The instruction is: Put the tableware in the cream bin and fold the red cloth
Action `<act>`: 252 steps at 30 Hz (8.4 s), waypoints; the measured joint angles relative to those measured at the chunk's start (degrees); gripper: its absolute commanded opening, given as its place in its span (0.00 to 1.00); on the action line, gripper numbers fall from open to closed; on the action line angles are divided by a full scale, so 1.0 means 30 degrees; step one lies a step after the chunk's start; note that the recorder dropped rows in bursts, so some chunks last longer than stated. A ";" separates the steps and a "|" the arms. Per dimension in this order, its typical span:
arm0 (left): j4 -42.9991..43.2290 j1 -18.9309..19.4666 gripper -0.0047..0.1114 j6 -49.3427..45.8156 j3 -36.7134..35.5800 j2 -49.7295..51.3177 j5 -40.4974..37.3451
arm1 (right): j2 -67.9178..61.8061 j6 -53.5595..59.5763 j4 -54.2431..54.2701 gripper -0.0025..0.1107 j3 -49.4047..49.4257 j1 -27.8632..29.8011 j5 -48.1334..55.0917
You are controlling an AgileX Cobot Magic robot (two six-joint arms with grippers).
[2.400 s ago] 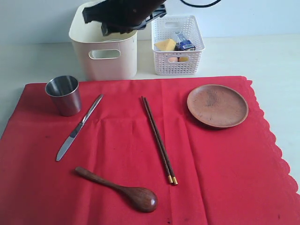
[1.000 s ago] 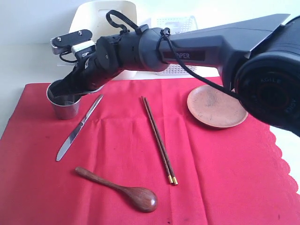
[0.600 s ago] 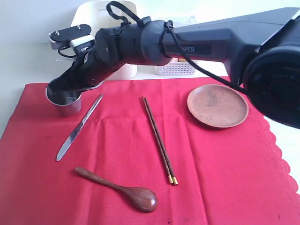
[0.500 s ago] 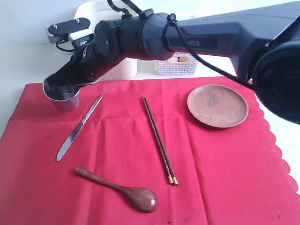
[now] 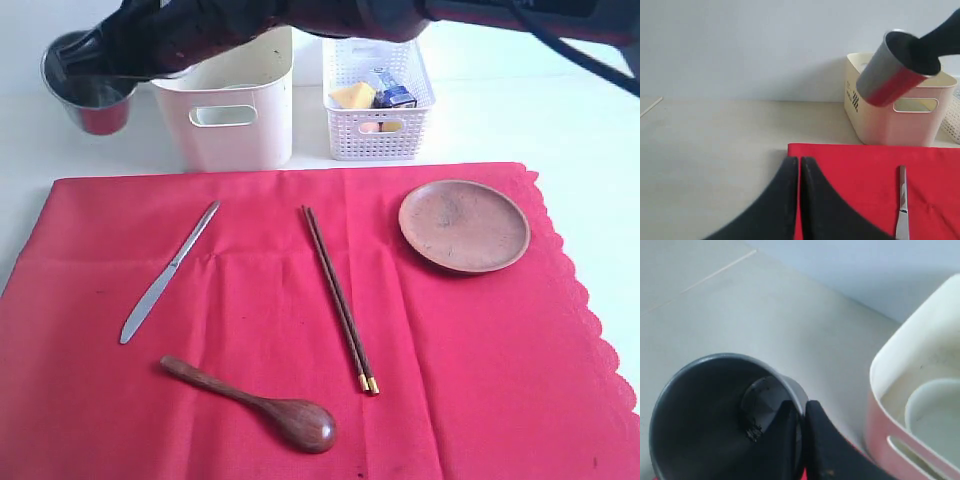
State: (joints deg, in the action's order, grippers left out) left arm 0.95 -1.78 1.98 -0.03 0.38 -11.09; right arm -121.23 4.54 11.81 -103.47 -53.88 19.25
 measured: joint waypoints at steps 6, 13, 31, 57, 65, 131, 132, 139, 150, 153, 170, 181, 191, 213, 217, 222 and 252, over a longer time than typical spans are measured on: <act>0.0000 0.0000 0.07 0.0000 0.0000 0.0000 0.0000 | 0.0455 0.0039 -0.0411 0.02 0.0000 0.1234 -0.0869; 0.0000 0.0000 0.07 0.0000 0.0000 0.0000 0.0000 | 0.0381 -0.0304 -0.0411 0.02 0.0000 0.3002 -0.2292; 0.0000 0.0000 0.07 0.0000 0.0000 0.0000 0.0000 | -0.3035 -0.0348 -0.0486 0.02 0.0000 0.4147 -0.5922; 0.0000 0.0000 0.07 0.0000 0.0000 0.0000 0.0000 | -0.4389 -0.0348 -0.0486 0.31 0.0000 0.4181 -0.7573; 0.0000 0.0000 0.07 0.0000 0.0000 0.0000 0.0000 | -0.4389 0.1149 -0.0486 0.54 0.0000 0.4181 -0.7688; 0.0000 0.0000 0.07 0.0000 0.0000 0.0000 0.0000 | 0.5719 0.2624 -0.4264 0.48 0.2199 0.4181 1.3602; 0.0000 0.0000 0.07 0.0000 0.0000 0.0000 0.0000 | 0.5719 0.2624 -0.4264 0.48 0.2199 0.4181 1.3602; 0.0000 0.0000 0.07 0.0000 0.0000 0.0000 0.0000 | 0.5719 0.2624 -0.4264 0.48 0.2199 0.4181 1.3641; 0.0000 0.0000 0.07 0.0000 0.0000 0.0000 0.0000 | 0.5951 0.2624 -0.3936 0.48 0.2199 0.4181 1.3938; 0.0000 0.0000 0.07 0.0000 0.0000 0.0000 0.0000 | 0.6293 0.2546 -0.3936 0.48 0.2199 0.4181 1.3938; 0.0000 0.0000 0.07 0.0000 0.0000 0.0000 0.0000 | 0.8601 0.2166 -0.1557 0.48 0.4857 0.4181 1.4394; 0.0000 0.0000 0.07 0.0000 0.0000 0.0000 0.0000 | 0.8647 0.2253 -0.0479 0.48 1.0223 0.4181 1.0681; 0.0000 0.0000 0.07 0.0000 0.0000 0.0000 0.0000 | 0.7220 0.3723 0.1387 0.48 1.2293 0.2739 0.8862; 0.0000 0.0000 0.07 0.0000 0.0000 0.0000 0.0000 | 0.1900 -0.0289 -0.4105 0.48 1.2293 0.1704 0.3190; 0.0000 0.0000 0.07 0.0000 0.0000 0.0000 0.0000 | 0.1590 -0.1186 -0.5067 0.40 1.2257 0.1704 0.3111; 0.0000 0.0000 0.07 0.0000 0.0000 0.0000 0.0000 | 0.1545 -0.1512 -0.5206 0.16 1.2255 0.1704 0.2981; 0.0000 0.0000 0.07 0.0000 0.0000 0.0000 0.0000 | 0.1519 -0.1942 -0.5351 0.40 1.2139 0.1625 0.3406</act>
State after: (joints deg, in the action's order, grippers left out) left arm 0.95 -1.78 1.98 -0.03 0.38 -11.09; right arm -116.67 -1.29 -4.25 -67.05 -49.00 29.47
